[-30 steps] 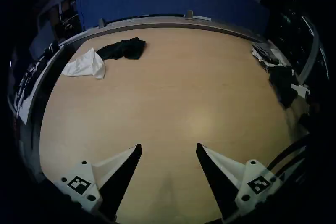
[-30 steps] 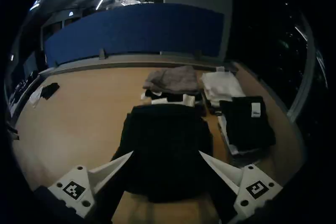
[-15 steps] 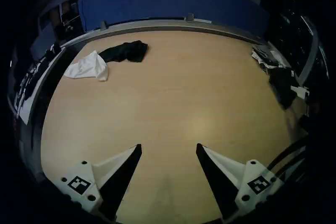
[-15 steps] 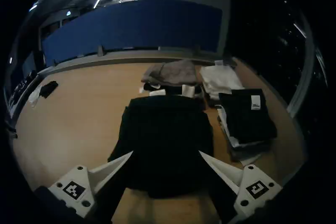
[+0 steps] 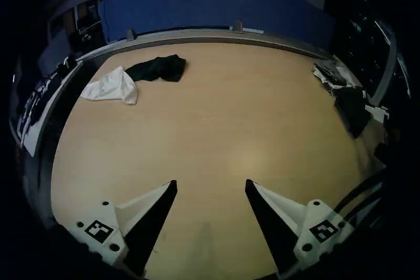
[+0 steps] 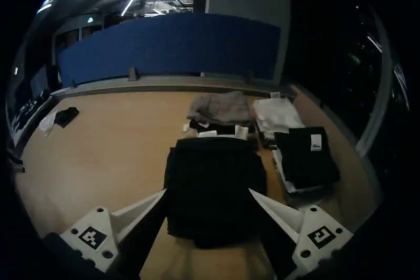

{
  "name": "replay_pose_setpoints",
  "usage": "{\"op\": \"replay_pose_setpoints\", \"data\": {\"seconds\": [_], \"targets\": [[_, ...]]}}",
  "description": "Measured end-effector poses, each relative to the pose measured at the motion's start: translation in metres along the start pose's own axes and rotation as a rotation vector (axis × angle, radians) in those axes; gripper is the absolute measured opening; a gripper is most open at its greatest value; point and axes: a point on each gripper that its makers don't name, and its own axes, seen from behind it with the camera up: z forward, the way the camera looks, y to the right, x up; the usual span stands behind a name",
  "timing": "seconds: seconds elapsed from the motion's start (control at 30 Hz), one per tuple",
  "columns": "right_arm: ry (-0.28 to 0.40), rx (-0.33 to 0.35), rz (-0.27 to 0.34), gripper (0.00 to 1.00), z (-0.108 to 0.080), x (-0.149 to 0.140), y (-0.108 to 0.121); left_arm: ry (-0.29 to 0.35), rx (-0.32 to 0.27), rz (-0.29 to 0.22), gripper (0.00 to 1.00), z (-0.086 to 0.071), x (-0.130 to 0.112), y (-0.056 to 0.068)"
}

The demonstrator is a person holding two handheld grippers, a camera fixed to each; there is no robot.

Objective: Fold towel

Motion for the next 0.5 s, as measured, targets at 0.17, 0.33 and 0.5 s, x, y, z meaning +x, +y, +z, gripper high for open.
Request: {"op": "replay_pose_setpoints", "data": {"seconds": [0.17,0.33,0.5], "targets": [[0.059,0.018,0.008,1.0,-0.01,0.019,-0.017,0.028,-0.003,-0.007,0.97,-0.001,0.006,-0.004],[0.221,0.086,0.043,1.0,-0.031,0.058,-0.052,0.086,-0.02,-0.038,0.97,-0.003,0.021,-0.005],[0.368,0.105,0.073,1.0,-0.054,0.09,-0.079,0.134,-0.043,-0.056,0.96,-0.002,0.033,-0.006]]}}
